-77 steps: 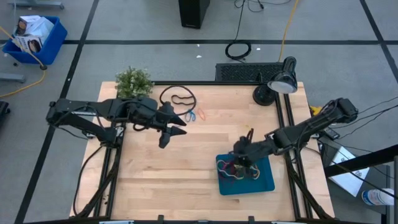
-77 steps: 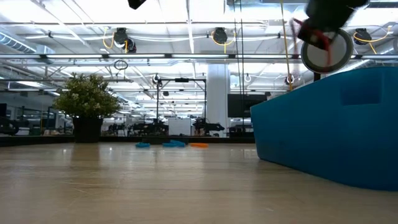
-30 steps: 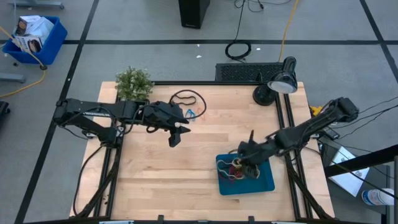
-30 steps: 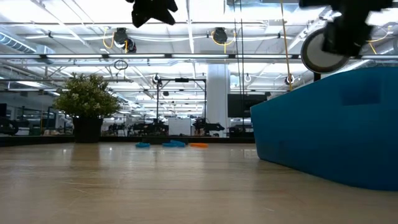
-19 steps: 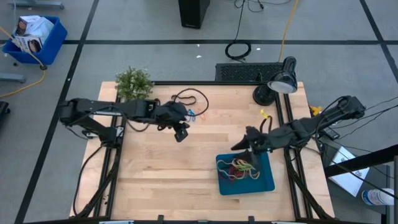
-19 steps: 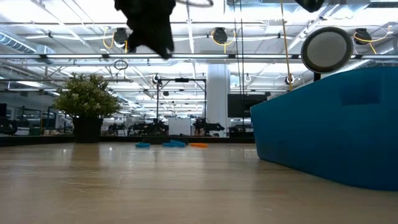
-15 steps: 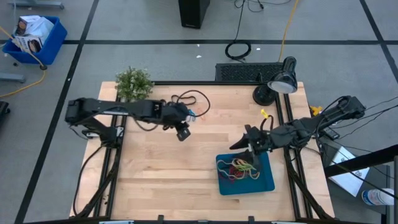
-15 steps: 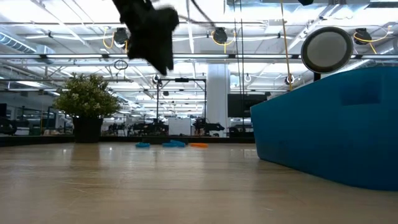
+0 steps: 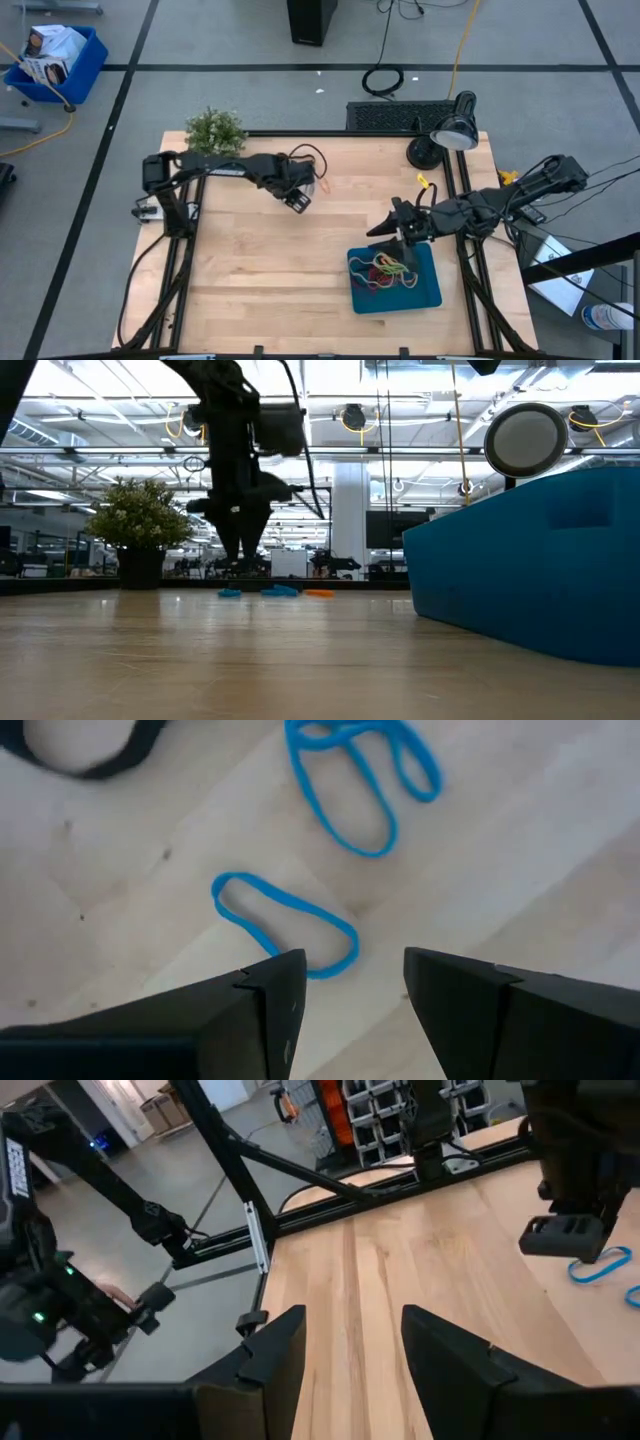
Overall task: Pick and place rubber bands into bin
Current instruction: Put the blue rubber band into the blue bin
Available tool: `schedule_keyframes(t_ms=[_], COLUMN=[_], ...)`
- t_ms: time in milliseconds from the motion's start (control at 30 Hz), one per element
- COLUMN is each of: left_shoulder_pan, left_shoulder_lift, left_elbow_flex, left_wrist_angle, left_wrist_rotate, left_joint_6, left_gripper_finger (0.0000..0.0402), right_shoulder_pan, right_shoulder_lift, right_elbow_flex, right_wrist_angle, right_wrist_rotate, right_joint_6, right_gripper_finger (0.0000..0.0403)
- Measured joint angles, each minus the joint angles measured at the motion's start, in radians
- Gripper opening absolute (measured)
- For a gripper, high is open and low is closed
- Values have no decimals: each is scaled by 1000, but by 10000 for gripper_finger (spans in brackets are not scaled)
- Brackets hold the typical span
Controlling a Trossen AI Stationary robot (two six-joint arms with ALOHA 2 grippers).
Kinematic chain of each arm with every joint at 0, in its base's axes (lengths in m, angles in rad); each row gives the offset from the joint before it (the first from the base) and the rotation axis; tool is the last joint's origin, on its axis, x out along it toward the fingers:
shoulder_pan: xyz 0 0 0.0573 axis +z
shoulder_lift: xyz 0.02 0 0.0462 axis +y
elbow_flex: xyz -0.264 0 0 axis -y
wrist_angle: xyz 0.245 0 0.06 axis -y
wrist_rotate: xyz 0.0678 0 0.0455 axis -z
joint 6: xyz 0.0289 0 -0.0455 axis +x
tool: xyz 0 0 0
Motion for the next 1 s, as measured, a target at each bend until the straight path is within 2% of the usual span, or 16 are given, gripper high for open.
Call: schedule_keyframes(t_ms=[233, 1000], left_shoulder_pan=[39, 39], left_shoulder_lift=[61, 156], left_elbow_flex=[0, 2], left_wrist_angle=[7, 48], left_wrist_rotate=[41, 107], left_joint_6=[-12, -19], left_gripper_finger=[177, 177], right_shoulder_pan=[-13, -13], right_shoulder_lift=[0, 0], right_elbow_flex=[0, 0], right_wrist_angle=[-1, -31], right_wrist_rotate=[0, 0], right_joint_6=[0, -8], right_gripper_finger=[161, 160])
